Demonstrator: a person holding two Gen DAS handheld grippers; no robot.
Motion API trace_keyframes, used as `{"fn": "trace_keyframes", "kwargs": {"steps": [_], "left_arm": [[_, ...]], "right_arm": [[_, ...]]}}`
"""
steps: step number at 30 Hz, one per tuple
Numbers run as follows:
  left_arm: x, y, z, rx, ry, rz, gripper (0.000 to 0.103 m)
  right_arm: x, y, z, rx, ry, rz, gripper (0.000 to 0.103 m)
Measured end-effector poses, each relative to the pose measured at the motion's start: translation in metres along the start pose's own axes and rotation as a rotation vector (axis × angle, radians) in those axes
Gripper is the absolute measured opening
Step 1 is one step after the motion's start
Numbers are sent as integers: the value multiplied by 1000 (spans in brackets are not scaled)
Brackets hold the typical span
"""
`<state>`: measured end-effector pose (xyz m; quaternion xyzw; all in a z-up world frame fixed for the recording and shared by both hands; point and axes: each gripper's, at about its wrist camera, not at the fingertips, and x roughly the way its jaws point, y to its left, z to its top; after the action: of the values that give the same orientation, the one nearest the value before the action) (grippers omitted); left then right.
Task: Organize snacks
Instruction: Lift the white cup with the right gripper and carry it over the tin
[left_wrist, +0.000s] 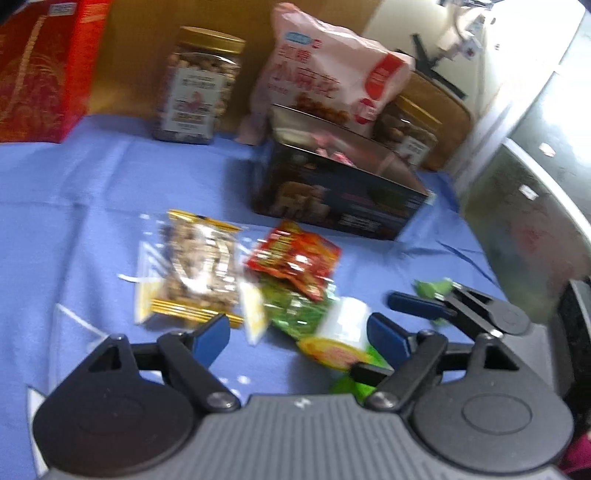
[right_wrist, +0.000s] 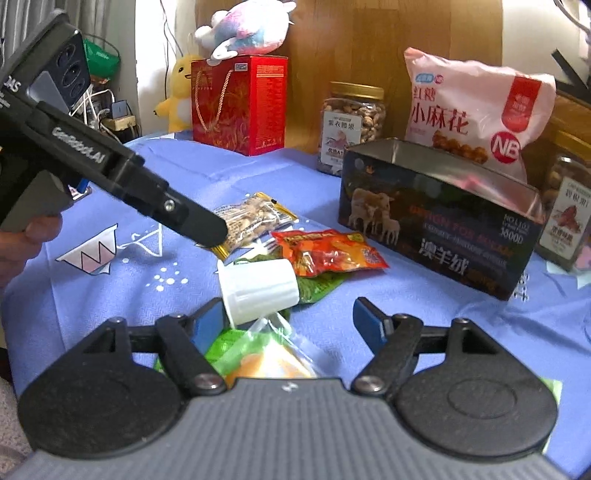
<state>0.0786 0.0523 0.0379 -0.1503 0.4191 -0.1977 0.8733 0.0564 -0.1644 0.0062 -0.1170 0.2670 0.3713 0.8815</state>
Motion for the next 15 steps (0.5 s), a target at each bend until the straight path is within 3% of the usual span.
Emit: {"fn": "trace_keyframes", "kwargs": {"steps": [2, 4, 6, 7, 9, 12, 15], "left_arm": [[3, -4, -2, 7, 13, -38, 78], [8, -8, -5, 14, 39, -63, 68], [17, -9, -9, 17, 70, -72, 54], [22, -9, -10, 9, 80, -74, 53], [26, -5, -9, -21, 85, -86, 44], [23, -11, 4, 9, 56, -84, 44], [12, -28, 31, 94, -27, -80, 44]], "right_arm": [[4, 2, 2, -8, 3, 8, 77], [10, 2, 2, -14, 16, 13, 76], [16, 3, 1, -18, 30, 31, 61], [18, 3, 0, -18, 35, 44, 48], [18, 4, -1, -11, 33, 72, 47], [16, 6, 2, -25, 7, 30, 47], [7, -9, 19, 10, -74, -15, 47]]}}
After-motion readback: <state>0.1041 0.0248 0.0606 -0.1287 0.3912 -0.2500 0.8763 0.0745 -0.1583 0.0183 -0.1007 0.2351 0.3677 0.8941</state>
